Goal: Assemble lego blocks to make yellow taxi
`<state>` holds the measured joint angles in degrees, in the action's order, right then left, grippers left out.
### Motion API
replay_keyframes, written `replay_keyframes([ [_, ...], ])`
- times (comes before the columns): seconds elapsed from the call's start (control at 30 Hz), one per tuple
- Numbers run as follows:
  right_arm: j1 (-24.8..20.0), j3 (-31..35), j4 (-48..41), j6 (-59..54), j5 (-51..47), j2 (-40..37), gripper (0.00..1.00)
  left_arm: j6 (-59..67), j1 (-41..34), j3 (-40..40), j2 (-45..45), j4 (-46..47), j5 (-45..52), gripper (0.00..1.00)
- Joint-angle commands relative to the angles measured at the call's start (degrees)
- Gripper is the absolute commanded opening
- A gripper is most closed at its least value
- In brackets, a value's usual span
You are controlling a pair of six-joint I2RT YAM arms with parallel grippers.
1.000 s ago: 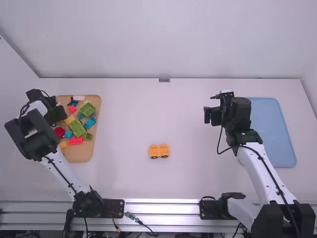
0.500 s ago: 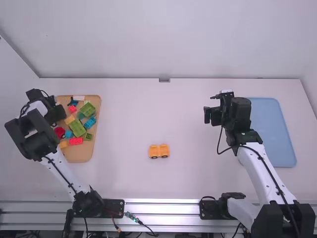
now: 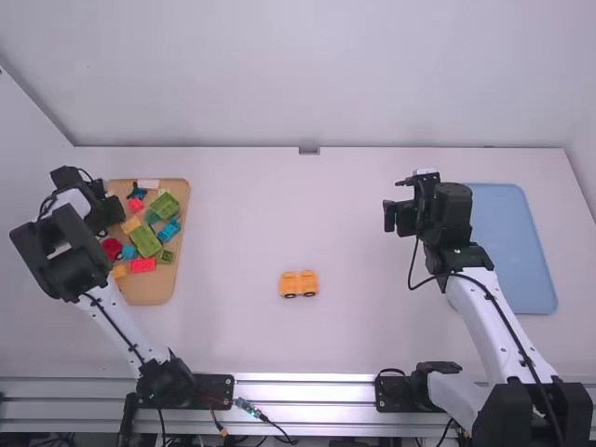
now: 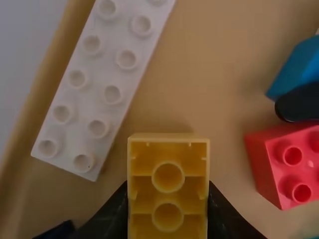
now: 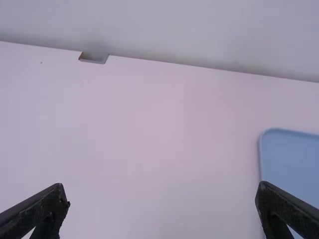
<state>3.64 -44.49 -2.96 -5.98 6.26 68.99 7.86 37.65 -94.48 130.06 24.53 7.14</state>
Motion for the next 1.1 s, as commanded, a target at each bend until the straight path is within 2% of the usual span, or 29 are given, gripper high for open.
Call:
replay_keyframes([
  [0.0,0.2,-1.1,0.2,0.2,0.2,0.2,0.99,-0.7,-0.5,-0.8,0.3,2.0,0.8,0.02],
  [0.17,0.2,-1.1,1.1,0.2,2.9,0.2,0.99,-1.8,-0.5,-2.8,-2.1,5.1,0.8,0.02],
  [0.33,0.2,-1.1,1.8,0.2,6.6,0.2,0.99,-5.3,-0.5,-0.2,-8.9,3.9,1.0,0.02],
  [0.43,0.2,-1.1,2.2,0.2,9.3,0.3,0.99,-5.4,-0.7,5.0,-15.5,0.8,4.0,0.02],
  [0.63,0.2,-1.1,5.0,4.7,15.6,0.3,0.99,-4.8,-4.8,23.1,-30.5,-11.3,13.2,0.02],
  [0.83,0.2,-1.1,9.0,4.7,24.1,2.4,0.99,-5.7,-15.2,40.6,-44.2,-23.5,15.8,0.02],
  [0.97,0.2,-1.1,13.6,5.1,32.9,7.0,0.99,-7.6,-24.5,48.9,-52.9,-27.1,15.8,0.02],
  [1.07,0.2,-1.3,18.0,7.8,38.9,10.9,0.99,-7.3,-31.0,52.2,-57.1,-27.6,16.0,0.02],
])
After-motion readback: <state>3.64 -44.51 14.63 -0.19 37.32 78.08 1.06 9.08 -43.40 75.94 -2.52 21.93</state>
